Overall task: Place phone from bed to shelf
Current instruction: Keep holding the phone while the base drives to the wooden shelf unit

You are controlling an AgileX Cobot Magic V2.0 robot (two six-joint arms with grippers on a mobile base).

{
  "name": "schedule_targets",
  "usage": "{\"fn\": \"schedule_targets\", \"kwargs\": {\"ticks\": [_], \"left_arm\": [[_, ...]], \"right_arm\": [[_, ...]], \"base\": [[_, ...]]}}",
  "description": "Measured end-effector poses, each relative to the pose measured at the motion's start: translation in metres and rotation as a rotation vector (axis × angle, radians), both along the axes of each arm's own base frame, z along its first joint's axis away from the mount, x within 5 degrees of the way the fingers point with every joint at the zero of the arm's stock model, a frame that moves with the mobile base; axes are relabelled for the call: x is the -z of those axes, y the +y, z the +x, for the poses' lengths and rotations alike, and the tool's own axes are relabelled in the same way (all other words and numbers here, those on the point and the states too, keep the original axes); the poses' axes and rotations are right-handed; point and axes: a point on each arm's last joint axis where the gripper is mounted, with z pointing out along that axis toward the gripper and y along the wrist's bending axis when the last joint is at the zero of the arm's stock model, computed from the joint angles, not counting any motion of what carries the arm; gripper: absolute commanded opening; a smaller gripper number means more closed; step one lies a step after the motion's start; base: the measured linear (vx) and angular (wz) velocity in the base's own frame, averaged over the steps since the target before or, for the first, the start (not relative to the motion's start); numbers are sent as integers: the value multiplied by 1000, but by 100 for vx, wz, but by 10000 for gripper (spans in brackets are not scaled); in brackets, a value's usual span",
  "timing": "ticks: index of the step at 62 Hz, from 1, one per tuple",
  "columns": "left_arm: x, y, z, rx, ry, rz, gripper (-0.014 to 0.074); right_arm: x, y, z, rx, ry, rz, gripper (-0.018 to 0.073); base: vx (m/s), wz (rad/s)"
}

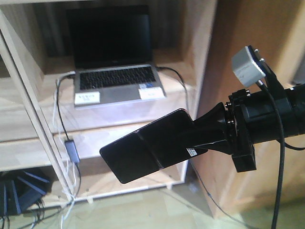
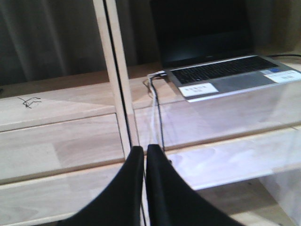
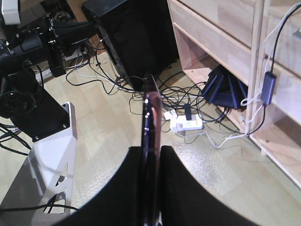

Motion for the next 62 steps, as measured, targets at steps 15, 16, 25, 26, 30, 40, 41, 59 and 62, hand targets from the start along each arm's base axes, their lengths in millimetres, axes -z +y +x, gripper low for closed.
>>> {"fn": "schedule_targets", "kwargs": {"ticks": [15,16,25,26,30,40,41,59,62], "left_arm": [[0,0,0,0,0,0,1],[0,0,0,0,0,0,1],[0,0,0,0,0,0,1],[0,0,0,0,0,0,1],[0,0,0,0,0,0,1],[0,0,0,0,0,0,1],[0,0,0,0,0,0,1],[0,0,0,0,0,0,1],[0,0,0,0,0,0,1]], "right_arm": [[0,0,0,0,0,0,-2],[0,0,0,0,0,0,-2],[0,0,0,1,0,0,-2],[0,0,0,1,0,0,-2],[0,0,0,1,0,0,-2],[0,0,0,1,0,0,-2],[0,0,0,1,0,0,-2],[0,0,0,1,0,0,-2],[0,0,0,1,0,0,-2]], "base": [[35,23],[33,25],[32,24],[29,22],[29,20],[26,14],[23,10],[20,6],[16,2]]}}
